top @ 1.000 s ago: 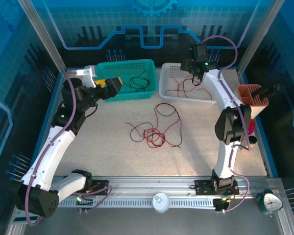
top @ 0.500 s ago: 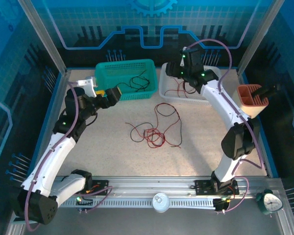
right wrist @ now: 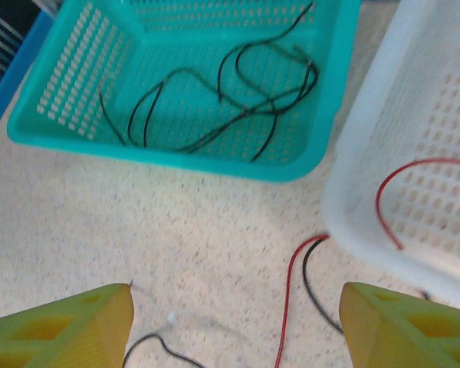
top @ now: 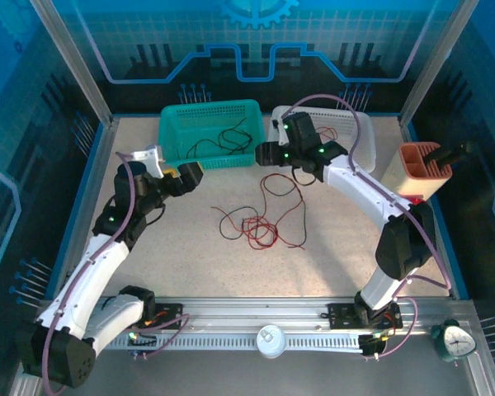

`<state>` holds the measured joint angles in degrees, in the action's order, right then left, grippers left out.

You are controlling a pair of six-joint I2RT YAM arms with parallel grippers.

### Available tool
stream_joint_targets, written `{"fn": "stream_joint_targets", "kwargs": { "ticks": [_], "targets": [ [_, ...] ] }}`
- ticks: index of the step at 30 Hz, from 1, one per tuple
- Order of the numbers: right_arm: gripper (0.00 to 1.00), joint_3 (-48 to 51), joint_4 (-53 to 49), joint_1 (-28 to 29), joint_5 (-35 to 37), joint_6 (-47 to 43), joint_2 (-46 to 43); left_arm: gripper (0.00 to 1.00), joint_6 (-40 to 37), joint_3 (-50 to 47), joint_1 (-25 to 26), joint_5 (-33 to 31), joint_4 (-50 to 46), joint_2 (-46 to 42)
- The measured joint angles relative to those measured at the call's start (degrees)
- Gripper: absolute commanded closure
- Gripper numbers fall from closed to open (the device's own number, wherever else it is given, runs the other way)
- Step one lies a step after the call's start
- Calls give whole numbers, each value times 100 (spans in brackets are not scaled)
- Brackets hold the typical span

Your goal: Untangle the cables

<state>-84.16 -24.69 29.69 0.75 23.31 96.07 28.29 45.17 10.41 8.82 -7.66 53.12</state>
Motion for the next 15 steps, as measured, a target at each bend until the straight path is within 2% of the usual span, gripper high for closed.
{"fn": "stream_joint_targets", "kwargs": {
  "ticks": [9, 15],
  "targets": [
    [30, 691, 55, 374, -234, -155, -7, 1, 638, -564, 2, 105, 44, 2],
    [32, 881, 111, 428, -269, -195, -7, 1, 1032, -841, 37, 170, 219, 28]
  ]
}}
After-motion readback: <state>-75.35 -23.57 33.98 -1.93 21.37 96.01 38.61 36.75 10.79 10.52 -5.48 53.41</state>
